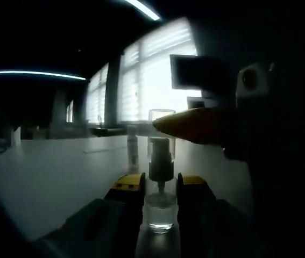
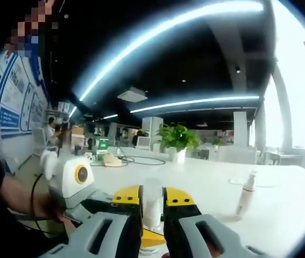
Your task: Clamp pump bottle remove cover press pump head put on cover
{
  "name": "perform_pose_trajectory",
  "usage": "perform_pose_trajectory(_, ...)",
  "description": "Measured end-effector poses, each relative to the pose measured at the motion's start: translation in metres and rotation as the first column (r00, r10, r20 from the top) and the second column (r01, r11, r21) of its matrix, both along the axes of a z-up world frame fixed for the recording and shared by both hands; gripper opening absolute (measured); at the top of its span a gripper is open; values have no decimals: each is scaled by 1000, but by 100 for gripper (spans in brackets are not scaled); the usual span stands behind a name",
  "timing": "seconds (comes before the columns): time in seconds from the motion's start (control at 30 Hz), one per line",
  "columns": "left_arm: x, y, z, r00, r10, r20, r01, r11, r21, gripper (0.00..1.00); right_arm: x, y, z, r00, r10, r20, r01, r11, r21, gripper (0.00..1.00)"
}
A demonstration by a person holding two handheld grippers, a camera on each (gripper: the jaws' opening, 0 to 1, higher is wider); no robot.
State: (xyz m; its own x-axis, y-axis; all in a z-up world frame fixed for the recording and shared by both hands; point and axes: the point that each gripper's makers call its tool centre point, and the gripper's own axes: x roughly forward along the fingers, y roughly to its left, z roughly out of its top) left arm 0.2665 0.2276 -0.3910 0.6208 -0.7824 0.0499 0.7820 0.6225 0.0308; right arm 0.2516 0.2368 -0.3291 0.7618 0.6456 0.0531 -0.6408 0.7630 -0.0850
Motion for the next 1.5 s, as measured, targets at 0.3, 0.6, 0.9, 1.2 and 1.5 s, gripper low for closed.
perform_pose_trajectory(0.3, 0, 0, 0, 1000, 1, 0, -1, 1000, -2, 15, 1, -1, -5, 1000, -3, -23, 3, 1000, 20, 9)
perform_pose_trajectory(0.6, -1, 0, 0, 1000, 2, 0, -2, 1000, -1, 15, -1, -2, 7, 1000, 7, -29, -5, 998, 61, 9)
perform_pose_trajectory(0.9, -1, -1, 0, 1000, 5, 4, -5, 1000, 2, 15, -4, -5, 21, 1000, -9, 8, 8, 998, 61, 9)
perform_pose_trajectory(1.2, -1, -1, 0, 1000, 5, 9, -5, 1000, 7, 15, 0, -9, 28, 1000, -20, 24, 19, 998, 56, 9)
perform_pose_trajectory(1.5, -1, -1, 0, 1000, 4, 14, -4, 1000, 12, 15, 5, -29, 31, 997, -69, 31, 67, 995, 75, 9)
